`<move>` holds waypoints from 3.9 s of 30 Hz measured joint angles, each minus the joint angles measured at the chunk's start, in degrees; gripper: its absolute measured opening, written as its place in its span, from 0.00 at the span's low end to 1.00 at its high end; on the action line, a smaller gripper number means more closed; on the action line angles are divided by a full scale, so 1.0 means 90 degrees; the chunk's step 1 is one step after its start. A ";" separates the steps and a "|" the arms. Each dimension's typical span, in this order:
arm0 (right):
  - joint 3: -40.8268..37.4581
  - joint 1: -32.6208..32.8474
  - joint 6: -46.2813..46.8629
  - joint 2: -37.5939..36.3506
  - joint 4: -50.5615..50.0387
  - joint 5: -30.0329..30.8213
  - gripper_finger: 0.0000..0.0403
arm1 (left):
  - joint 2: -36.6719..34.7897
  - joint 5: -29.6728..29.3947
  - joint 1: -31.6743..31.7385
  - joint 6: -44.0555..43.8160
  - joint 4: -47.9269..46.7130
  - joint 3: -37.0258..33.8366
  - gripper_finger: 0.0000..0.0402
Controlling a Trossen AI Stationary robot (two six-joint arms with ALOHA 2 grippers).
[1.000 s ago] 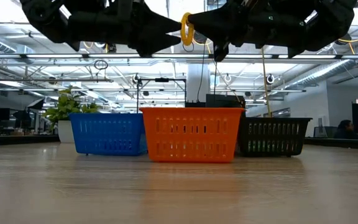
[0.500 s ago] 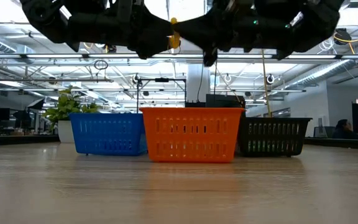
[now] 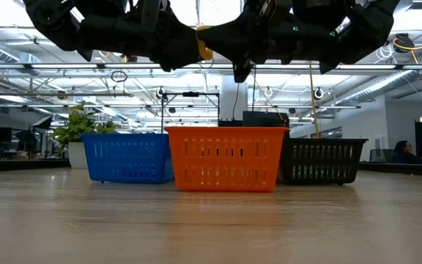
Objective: Sort spring keychains
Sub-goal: Put the yellow spring keychain into the orange bin
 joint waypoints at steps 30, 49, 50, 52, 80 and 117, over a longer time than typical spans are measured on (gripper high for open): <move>0.0000 0.0080 -0.0002 -0.0032 0.0041 -0.0323 0.01 | -0.0010 0.0390 -0.0457 0.0370 0.0037 0.0000 0.09; -0.0038 -0.0009 -0.0046 -0.0421 -0.0794 -0.0301 0.43 | -0.0861 0.0670 -0.0457 0.0481 -0.0803 -0.0005 0.07; -0.0064 -0.0014 -0.0046 -0.0538 -0.0959 -0.0297 0.45 | -0.0959 0.0668 -0.0459 0.0476 -0.0879 -0.0005 0.07; -0.0090 -0.0047 -0.0056 -0.0813 -0.1182 -0.0278 0.49 | -0.1156 0.0665 -0.0474 0.0420 -0.1127 0.0000 0.07; -0.1209 -0.0049 -0.0508 -0.3500 -0.1612 0.0556 0.48 | 0.0380 0.0222 -0.1164 -0.0348 -0.4453 0.2043 0.03; -0.1202 -0.0049 0.0261 -0.3497 -0.1499 0.0515 0.47 | 0.0146 0.0320 -0.1001 -0.0278 -0.4921 0.2410 0.57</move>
